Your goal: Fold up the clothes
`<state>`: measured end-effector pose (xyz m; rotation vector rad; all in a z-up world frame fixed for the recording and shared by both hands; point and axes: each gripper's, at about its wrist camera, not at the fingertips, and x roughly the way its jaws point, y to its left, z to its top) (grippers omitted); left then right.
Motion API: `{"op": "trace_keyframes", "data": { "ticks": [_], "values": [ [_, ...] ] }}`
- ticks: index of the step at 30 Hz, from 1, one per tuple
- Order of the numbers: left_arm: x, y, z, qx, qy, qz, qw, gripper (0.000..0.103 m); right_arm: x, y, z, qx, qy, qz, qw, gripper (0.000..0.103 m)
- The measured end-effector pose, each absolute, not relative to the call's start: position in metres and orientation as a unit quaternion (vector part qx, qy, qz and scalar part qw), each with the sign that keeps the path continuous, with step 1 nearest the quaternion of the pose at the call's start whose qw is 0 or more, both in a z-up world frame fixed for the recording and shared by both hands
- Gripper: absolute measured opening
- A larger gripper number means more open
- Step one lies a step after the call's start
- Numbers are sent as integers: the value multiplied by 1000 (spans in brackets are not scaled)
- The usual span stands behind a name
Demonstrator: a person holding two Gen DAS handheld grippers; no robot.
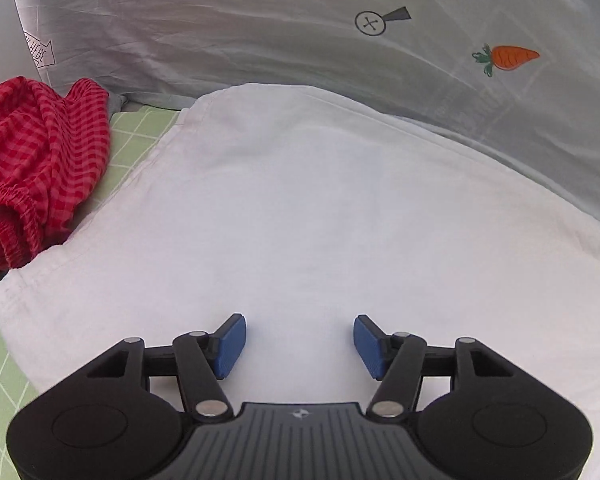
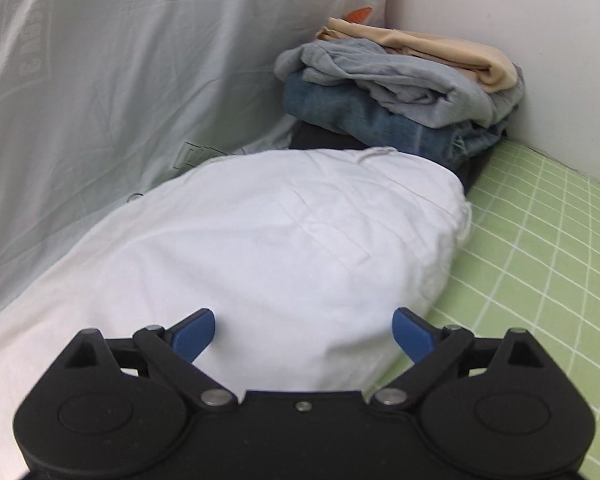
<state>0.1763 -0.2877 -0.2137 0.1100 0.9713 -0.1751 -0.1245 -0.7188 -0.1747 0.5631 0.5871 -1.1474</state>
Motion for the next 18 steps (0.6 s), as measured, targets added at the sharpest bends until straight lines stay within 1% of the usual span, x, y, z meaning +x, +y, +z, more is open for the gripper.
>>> {"op": "trace_keyframes", "data": {
  "ticks": [1,4,5,6,7,9,10,11,12,13,14,15,16,18],
  "values": [
    [171,-289,-213,64,466,-87,878,70,-136,-722,-181,281,264,-530,755,99],
    [159,-291,-211,77,471,-90,874,78,-155,-738,-197,381,218,-508,741,100],
    [157,-291,-211,77,474,-88,873,79,-158,-743,-202,410,202,-498,736,100],
    [157,-290,-210,75,477,-86,872,81,-159,-745,-205,432,183,-491,734,103],
    [156,-290,-209,72,479,-83,871,82,-158,-747,-206,437,170,-488,736,103],
    [153,-289,-209,65,486,-78,868,84,-151,-751,-206,441,174,-482,737,102],
    [152,-289,-209,65,487,-78,867,85,-148,-753,-205,438,175,-481,739,97],
    [151,-289,-210,66,488,-78,867,85,-146,-753,-205,434,180,-479,741,88],
    [150,-289,-210,69,489,-78,866,86,-144,-753,-204,429,185,-480,743,82],
    [149,-289,-209,72,490,-79,865,87,-145,-751,-203,424,191,-489,738,57],
    [148,-289,-209,73,492,-80,864,87,-149,-750,-202,423,195,-490,737,40],
    [148,-288,-209,74,495,-81,862,87,-156,-749,-200,421,193,-486,741,37],
    [147,-287,-208,76,499,-82,859,87,-163,-748,-197,418,191,-483,745,29],
    [144,-285,-208,82,509,-85,853,87,-177,-747,-194,410,193,-483,749,27]
  ]
}}
